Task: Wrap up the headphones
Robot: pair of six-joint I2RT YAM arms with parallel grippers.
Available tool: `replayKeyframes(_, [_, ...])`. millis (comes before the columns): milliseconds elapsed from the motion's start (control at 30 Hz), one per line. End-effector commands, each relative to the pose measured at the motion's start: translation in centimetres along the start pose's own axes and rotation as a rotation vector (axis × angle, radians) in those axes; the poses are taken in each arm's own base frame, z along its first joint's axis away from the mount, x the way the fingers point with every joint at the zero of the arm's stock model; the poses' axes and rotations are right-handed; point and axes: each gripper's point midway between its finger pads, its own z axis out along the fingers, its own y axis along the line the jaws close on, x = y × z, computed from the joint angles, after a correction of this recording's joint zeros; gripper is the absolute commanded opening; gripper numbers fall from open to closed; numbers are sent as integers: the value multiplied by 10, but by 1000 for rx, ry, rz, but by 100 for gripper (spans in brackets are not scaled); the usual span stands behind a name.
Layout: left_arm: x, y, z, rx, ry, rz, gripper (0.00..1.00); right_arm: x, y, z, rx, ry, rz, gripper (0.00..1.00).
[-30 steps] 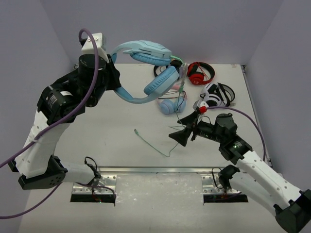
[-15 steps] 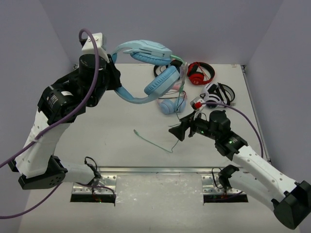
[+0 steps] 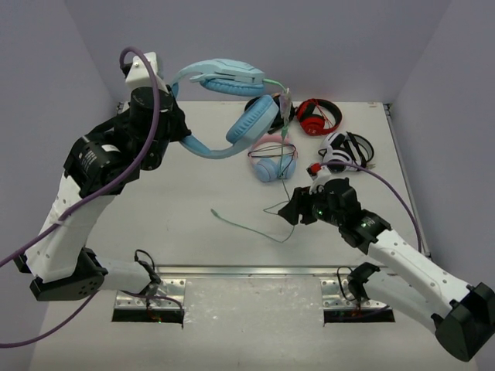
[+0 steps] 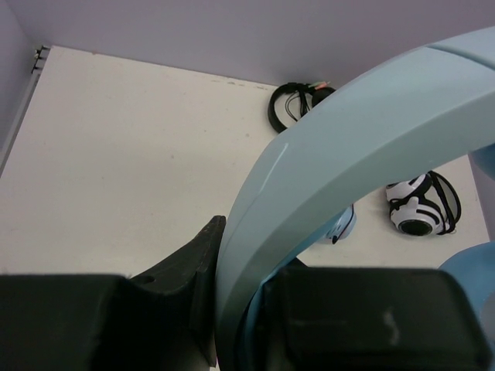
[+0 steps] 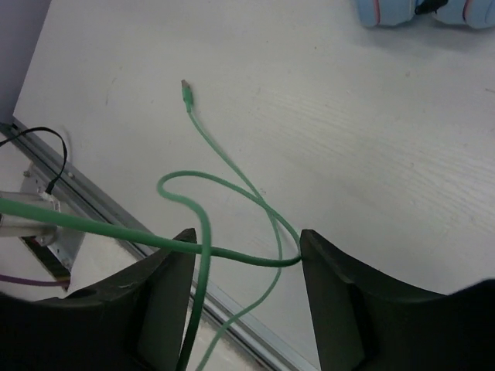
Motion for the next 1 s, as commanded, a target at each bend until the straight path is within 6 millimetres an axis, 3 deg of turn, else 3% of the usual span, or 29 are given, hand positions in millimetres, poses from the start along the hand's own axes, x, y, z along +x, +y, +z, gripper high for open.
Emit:
replayKeyframes(0, [-42, -10, -8, 43, -134, -189, 0, 4, 3, 7, -14, 0, 50, 56])
replayKeyframes(100, [-45, -3, -7, 1, -153, -195, 0, 10, 1, 13, -17, 21, 55, 23])
replayKeyframes(133, [-47, 2, -7, -28, -166, -193, 0, 15, -3, 16, -6, 39, 50, 2])
replayKeyframes(333, [-56, 28, 1, -200, -231, -177, 1, 39, -39, 21, 122, 54, 7, 3])
replayKeyframes(433, [-68, 47, 2, -261, -261, -202, 0, 62, -66, 26, 188, 123, 53, 2])
replayKeyframes(467, [-72, 52, 1, -273, -268, -214, 0, 80, -76, 28, 199, 181, 92, 1])
replayKeyframes(533, [-88, 70, -11, -291, -313, -275, 0, 86, -96, 29, 189, 189, 267, 1])
replayKeyframes(667, [-114, 97, -52, -278, -428, -394, 1, 95, -113, 30, 234, 205, 413, 1])
replayKeyframes(767, [-117, 95, -60, -224, -442, -397, 0, 101, -110, 33, 215, 236, 444, 1])
replayKeyframes(967, [-103, 75, -47, -136, -382, -323, 0, 82, -111, 24, 236, 159, 393, 2])
